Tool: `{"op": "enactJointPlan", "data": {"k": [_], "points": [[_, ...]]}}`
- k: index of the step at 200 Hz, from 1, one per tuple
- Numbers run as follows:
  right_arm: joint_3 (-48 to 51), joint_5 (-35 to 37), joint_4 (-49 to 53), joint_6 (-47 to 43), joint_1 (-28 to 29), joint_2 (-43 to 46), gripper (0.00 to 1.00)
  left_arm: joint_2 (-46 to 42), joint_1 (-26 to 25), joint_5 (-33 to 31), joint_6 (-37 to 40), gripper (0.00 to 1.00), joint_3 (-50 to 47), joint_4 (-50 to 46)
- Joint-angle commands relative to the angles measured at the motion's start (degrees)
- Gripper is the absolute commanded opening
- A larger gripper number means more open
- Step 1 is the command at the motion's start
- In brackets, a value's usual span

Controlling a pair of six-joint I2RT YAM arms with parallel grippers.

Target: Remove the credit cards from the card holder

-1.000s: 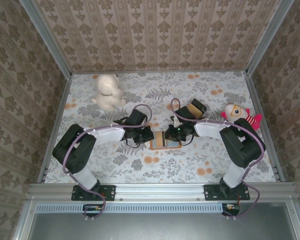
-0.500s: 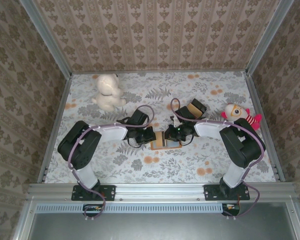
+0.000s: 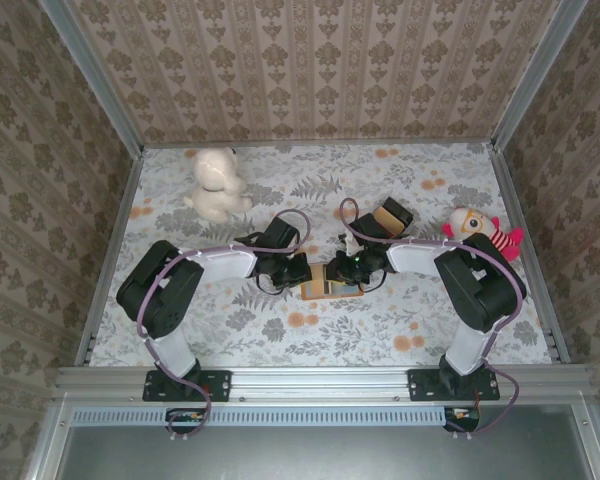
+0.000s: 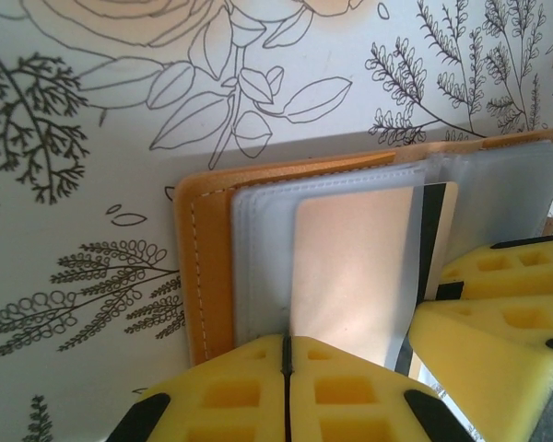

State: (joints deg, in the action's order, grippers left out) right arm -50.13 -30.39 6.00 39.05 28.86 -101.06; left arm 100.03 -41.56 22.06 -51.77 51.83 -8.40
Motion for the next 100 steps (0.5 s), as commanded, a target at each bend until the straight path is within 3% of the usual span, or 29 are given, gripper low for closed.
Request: {"op": "enactJointPlan", "data": {"k": [1,49,100], "points": [[-0.05,-1.45,-0.65,-0.03,-0.03,-1.21,0.20,1.80,-0.35,-1.84,1.19,0.06,0.11,-3.46],[-0.11,-1.14,-0.41,-0.11,-0.03,-2.24,0.20,1.80,-0.19,-2.42,0.99,0.02,-0.44,-3.69],[0.29,0.67,2.10,-1.89,-1.01,2.13,0.02,-0.08,0.38,-3.83,1.63,0.09,-0.58,-5.13]]}}
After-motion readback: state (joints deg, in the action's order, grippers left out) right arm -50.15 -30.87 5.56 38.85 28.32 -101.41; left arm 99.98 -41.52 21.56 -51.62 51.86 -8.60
